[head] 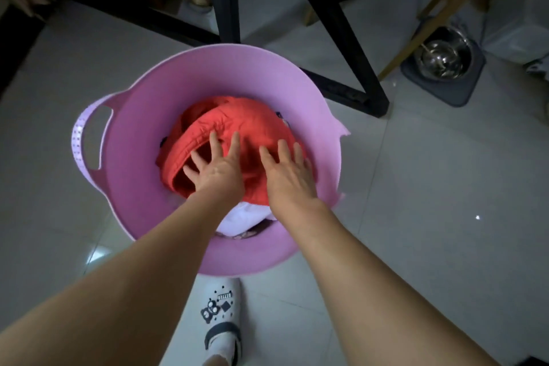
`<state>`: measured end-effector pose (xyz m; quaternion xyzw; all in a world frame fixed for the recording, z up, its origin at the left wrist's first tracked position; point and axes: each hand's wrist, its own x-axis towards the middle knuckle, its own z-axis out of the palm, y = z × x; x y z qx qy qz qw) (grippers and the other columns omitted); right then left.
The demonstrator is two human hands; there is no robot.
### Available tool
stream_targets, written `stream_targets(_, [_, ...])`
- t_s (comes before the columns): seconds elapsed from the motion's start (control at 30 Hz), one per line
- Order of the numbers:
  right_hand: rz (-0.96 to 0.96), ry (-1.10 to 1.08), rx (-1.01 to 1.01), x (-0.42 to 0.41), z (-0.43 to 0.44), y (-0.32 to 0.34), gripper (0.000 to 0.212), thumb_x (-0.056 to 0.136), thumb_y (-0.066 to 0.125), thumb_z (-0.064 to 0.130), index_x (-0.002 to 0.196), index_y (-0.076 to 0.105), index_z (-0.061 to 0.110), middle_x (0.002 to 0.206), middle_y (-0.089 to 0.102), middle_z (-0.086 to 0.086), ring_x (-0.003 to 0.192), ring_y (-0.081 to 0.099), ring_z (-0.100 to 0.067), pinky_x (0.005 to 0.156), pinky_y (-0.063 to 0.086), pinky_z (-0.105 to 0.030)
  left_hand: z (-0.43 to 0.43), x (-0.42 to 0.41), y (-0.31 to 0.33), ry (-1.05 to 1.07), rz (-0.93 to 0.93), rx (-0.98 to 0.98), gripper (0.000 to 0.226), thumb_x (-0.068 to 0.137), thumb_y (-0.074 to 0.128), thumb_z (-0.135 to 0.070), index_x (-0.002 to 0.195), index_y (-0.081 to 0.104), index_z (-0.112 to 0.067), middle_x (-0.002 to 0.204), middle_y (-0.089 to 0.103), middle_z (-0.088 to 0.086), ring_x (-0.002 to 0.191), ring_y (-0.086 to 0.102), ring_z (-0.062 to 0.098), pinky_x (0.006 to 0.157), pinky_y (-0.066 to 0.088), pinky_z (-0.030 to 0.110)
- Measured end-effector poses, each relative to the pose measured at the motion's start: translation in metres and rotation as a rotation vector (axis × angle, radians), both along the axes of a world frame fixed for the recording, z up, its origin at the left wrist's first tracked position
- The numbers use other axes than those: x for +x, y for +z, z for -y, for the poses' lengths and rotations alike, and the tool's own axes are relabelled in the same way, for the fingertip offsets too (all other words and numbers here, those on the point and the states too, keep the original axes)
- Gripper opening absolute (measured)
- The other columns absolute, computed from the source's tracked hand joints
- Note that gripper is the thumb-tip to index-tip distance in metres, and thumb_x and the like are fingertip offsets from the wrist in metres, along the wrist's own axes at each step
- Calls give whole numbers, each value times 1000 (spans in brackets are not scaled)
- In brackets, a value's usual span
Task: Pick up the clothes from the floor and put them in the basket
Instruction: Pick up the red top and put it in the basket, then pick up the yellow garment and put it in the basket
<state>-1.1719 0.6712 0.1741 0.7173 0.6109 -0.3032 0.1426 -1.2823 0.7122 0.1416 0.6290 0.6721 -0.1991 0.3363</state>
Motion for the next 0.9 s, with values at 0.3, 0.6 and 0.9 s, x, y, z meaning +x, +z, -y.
stream_targets(0.3, [-55,-193,317,7,22,49,64,96,39,13,152,10,26,161,-2,-11,146,-8,-38,117,2,-51,15,10,74,-347,2,403,81,93,48,-33,148,-11,-34,158,-17,3,143,-13,41,111,2,66])
stream_targets(0.6, [90,-530,645,101,163,104,60,90,34,12,149,31,20,154,28,-18,143,16,-43,111,23,-60,126,137,132,-765,149,644,95,81,68,-33,151,4,-30,160,-3,9,142,-5,45,106,7,70])
stream_targets(0.9, [232,-875,427,236,403,153,102,79,68,11,153,-1,24,161,-5,-11,146,-12,-36,115,8,-59,341,289,168,-1180,224,542,106,87,58,-44,141,-33,-29,151,-36,7,139,-28,38,113,-2,62])
